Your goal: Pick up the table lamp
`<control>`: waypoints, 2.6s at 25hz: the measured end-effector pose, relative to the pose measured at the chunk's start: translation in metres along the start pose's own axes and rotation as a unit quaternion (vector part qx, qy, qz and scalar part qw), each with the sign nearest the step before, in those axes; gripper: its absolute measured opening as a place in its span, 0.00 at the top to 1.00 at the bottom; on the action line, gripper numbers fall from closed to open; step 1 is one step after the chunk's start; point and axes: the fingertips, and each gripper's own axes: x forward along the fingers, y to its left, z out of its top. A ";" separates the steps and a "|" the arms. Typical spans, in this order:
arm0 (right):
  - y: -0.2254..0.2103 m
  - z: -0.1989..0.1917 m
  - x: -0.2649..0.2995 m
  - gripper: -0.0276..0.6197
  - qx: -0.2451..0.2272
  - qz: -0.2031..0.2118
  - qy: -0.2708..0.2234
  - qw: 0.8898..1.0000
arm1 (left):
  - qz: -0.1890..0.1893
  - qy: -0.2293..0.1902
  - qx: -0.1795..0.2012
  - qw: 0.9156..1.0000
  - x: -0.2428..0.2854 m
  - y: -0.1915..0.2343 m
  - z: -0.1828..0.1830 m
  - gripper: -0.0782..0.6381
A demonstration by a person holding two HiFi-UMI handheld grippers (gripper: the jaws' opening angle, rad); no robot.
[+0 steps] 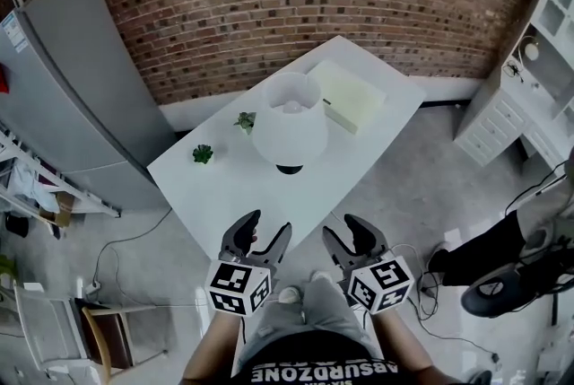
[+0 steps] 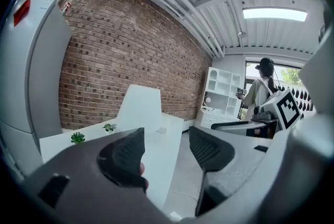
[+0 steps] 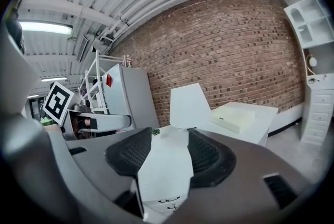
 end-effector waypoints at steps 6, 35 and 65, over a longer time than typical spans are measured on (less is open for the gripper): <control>-0.017 -0.003 0.015 0.60 0.016 0.008 0.013 1.000 | 0.001 0.000 -0.029 1.000 0.014 0.021 -0.001 0.54; -0.129 0.027 0.125 0.55 0.115 0.110 0.052 0.986 | 0.036 0.030 -0.136 0.990 0.127 0.103 0.013 0.47; -0.188 0.008 0.222 0.54 0.214 0.193 0.128 0.949 | 0.006 0.018 -0.305 0.952 0.173 0.158 -0.016 0.47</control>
